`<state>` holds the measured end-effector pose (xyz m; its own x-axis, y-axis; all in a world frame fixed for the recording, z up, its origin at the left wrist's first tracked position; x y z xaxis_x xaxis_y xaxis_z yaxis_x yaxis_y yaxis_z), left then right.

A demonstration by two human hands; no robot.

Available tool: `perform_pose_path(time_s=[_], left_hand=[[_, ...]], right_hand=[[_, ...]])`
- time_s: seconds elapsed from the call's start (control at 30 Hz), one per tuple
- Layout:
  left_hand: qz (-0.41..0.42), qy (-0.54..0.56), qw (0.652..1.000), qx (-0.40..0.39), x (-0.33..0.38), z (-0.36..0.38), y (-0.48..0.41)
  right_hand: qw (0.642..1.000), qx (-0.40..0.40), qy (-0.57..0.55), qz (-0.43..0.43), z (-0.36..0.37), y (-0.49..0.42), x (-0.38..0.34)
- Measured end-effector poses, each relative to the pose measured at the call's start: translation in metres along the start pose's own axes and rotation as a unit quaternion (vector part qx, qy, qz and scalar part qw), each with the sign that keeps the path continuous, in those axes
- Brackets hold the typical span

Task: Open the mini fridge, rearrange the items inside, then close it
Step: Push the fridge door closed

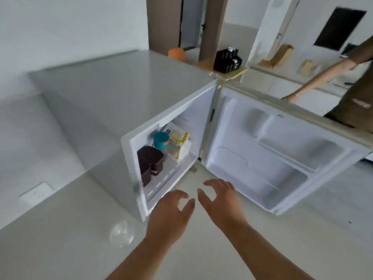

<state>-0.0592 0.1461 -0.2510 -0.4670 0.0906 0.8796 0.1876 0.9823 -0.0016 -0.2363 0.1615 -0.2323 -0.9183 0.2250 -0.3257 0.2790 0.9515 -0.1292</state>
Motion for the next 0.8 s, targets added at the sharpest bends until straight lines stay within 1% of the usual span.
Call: perform_pose_path(time_s=[0.07,0.1,0.13,0.17,0.2,0.23,0.27,0.3,0.33,0.4,0.43,0.47,0.5,0.57,0.63,0.67,0.73,0.8], left_hand=[[0.143,-0.043,0.989,0.005,0.068,-0.004,-0.028],[0.221,-0.073,0.972,0.018,0.099,-0.012,-0.041],[0.298,-0.107,0.948,0.042,0.126,-0.022,-0.053],[0.363,-0.140,0.918,0.077,0.148,-0.034,-0.065],[0.407,-0.168,0.891,0.113,0.166,-0.049,-0.077],[0.423,-0.192,0.874,0.142,0.179,-0.064,-0.088],[0.419,-0.217,0.866,0.164,0.189,-0.078,-0.098],[0.393,-0.249,0.867,0.176,0.195,-0.091,-0.108],[0.351,-0.287,0.874,0.176,0.195,-0.104,-0.118],[0.246,-0.348,0.895,0.133,0.188,-0.131,-0.132],[0.195,-0.356,0.907,0.111,0.182,-0.134,-0.137],[0.158,-0.356,0.915,0.106,0.173,-0.148,-0.138],[0.139,-0.358,0.918,0.097,0.167,-0.158,-0.137],[0.146,-0.321,0.934,0.060,0.171,-0.142,-0.137],[0.148,-0.279,0.947,0.055,0.171,-0.143,-0.134],[0.149,-0.263,0.951,0.063,0.171,-0.145,-0.133],[0.150,-0.231,0.959,0.070,0.168,-0.155,-0.131],[0.144,-0.209,0.966,0.056,0.164,-0.158,-0.131]], right_hand=[[0.994,0.090,0.050,-0.031,-0.067,-0.025,0.029],[0.987,0.134,0.076,-0.043,-0.100,-0.036,0.045],[0.979,0.172,0.101,-0.049,-0.131,-0.044,0.061],[0.971,0.196,0.130,-0.043,-0.160,-0.052,0.077],[0.966,0.203,0.160,-0.022,-0.186,-0.059,0.093],[0.962,0.193,0.191,0.009,-0.208,-0.064,0.109],[0.960,0.168,0.221,0.047,-0.225,-0.067,0.125],[0.957,0.130,0.244,0.084,-0.237,-0.068,0.140],[0.956,0.088,0.254,0.116,-0.244,-0.068,0.153],[0.953,0.035,0.268,0.139,-0.248,-0.067,0.167],[0.950,0.018,0.279,0.139,-0.251,-0.061,0.174],[0.952,0.014,0.280,0.127,-0.251,-0.059,0.167],[0.950,0.028,0.285,0.120,-0.251,-0.055,0.159],[0.935,0.052,0.324,0.138,-0.257,-0.033,0.169],[0.932,0.095,0.335,0.103,-0.257,-0.015,0.155],[0.940,0.127,0.309,0.073,-0.255,-0.005,0.144],[0.966,0.162,0.203,-0.010,-0.250,0.015,0.107],[0.972,0.174,0.118,-0.104,-0.241,0.027,0.059]])
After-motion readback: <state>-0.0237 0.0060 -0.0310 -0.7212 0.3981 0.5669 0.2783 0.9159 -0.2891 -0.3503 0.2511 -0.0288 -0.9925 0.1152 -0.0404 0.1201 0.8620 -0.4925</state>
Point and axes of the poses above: each hand's wrist, its own y-axis away from the middle knuckle, its own z-axis out of the palm, x = y × z, the point moved 2 cm from there along -y, towards the middle knuckle, and after that the axes turned 13 degrees about y, right-handed, at the moved point
